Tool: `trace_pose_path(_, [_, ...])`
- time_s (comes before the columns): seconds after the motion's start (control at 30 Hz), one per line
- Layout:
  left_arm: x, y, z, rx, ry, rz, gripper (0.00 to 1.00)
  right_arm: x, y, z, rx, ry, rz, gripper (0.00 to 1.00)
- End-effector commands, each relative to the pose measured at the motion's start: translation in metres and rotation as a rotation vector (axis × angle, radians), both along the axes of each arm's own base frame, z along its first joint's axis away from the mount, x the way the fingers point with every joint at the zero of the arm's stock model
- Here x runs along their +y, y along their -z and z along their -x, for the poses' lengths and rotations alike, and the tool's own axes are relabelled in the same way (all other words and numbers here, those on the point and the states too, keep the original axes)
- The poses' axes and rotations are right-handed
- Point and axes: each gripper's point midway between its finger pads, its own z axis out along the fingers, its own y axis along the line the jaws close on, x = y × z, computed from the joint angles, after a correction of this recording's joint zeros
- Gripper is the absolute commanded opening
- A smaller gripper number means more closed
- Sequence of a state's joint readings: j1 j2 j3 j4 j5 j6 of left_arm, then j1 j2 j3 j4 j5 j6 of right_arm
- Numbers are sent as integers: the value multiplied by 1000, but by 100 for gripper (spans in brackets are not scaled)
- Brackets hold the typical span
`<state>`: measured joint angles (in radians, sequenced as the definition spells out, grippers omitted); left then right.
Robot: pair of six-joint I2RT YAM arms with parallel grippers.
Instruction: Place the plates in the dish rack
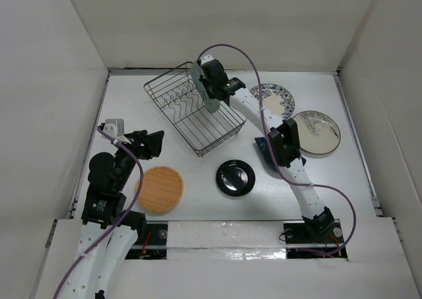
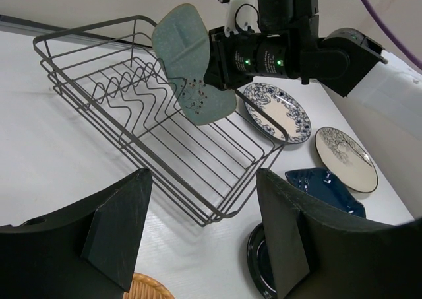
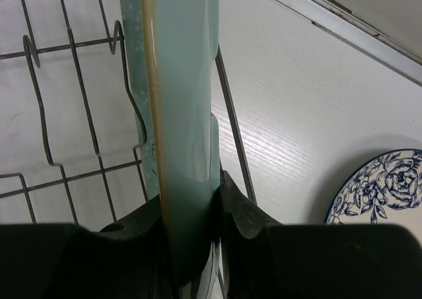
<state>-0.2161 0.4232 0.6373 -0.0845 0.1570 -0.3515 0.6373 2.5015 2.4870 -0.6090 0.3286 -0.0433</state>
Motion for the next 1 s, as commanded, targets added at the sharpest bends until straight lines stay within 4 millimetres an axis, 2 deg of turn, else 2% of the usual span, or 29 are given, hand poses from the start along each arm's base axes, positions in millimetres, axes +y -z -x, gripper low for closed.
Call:
trace_pose_path(0.0, [-3, -14, 2, -43, 19, 0, 61, 20, -58, -17, -184, 45, -122, 0])
trace_pose_path(0.07, [-3, -14, 1, -42, 19, -1, 61, 30, -54, -9, -192, 55, -111, 0])
trace_pose_path(0.17, [-3, -14, 1, -41, 19, 1, 61, 31, -51, -9, -207, 91, -107, 2])
trace_pose_path(0.2, [-3, -14, 1, -42, 19, -1, 61, 38, -53, -5, -207, 100, -146, 20])
trace_pose_path(0.23, [-3, -14, 1, -42, 18, -2, 61, 38, -48, -5, -201, 104, -150, 29])
trace_pose_path(0.3, [-2, -13, 1, -40, 15, -2, 61, 40, -56, -6, -224, 116, -194, 51])
trace_pose_path(0.33, [-3, -13, 1, -40, 15, -1, 61, 39, -70, -5, -244, 117, -217, 54])
trace_pose_path(0.4, [-3, -13, 1, -40, 16, -1, 61, 39, -77, -4, -262, 119, -239, 62])
trace_pose_path(0.43, [-2, -13, 1, -38, 15, -1, 61, 36, -95, -1, -286, 119, -263, 64])
trace_pose_path(0.47, [-2, -13, 1, -40, 13, -2, 61, 35, -100, -1, -300, 122, -275, 67])
trace_pose_path(0.5, [-2, -13, 1, -40, 13, -1, 61, 32, -123, 3, -331, 120, -304, 72])
trace_pose_path(0.53, [-3, -13, 1, -40, 15, -1, 61, 33, -119, 3, -331, 116, -304, 73])
trace_pose_path(0.57, [-2, -13, 1, -38, 13, 0, 61, 30, -145, 7, -366, 110, -340, 73])
trace_pose_path(0.6, [-2, -13, 1, -40, 12, -1, 61, 29, -144, 10, -360, 104, -344, 74])
trace_pose_path(0.63, [-2, -13, 0, -38, 10, 0, 61, 29, -152, 14, -367, 92, -358, 74])
trace_pose_path(0.67, [-2, -13, 0, -39, 10, 1, 61, 30, -178, 24, -401, 76, -397, 74])
trace_pose_path(0.7, [-2, -12, 0, -36, 10, 0, 61, 26, -186, 28, -414, 72, -406, 75])
trace_pose_path(0.73, [-2, -13, 0, -39, 9, 1, 61, 28, -179, 36, -402, 58, -394, 75])
trace_pose_path(0.77, [-2, -13, 0, -39, 9, 1, 61, 32, -188, 44, -424, 43, -413, 75])
trace_pose_path(0.8, [-2, -13, 0, -38, 9, 0, 61, 27, -209, 57, -451, 31, -428, 74])
trace_pose_path(0.83, [-1, -12, 0, -35, 7, 0, 61, 27, -196, 65, -429, 23, -408, 74])
trace_pose_path(0.87, [-1, -13, 0, -36, 6, 0, 61, 24, -199, 69, -434, 20, -414, 71])
trace_pose_path(0.9, [-1, -12, 0, -35, 6, 0, 61, 28, -217, 91, -442, -10, -456, 55])
trace_pose_path(0.93, [-1, -12, 0, -35, 6, 0, 61, 35, -215, 104, -415, -62, -478, 41])
trace_pose_path(0.97, [-1, -12, -1, -35, 4, -2, 60, 41, -186, 118, -351, -108, -467, 24])
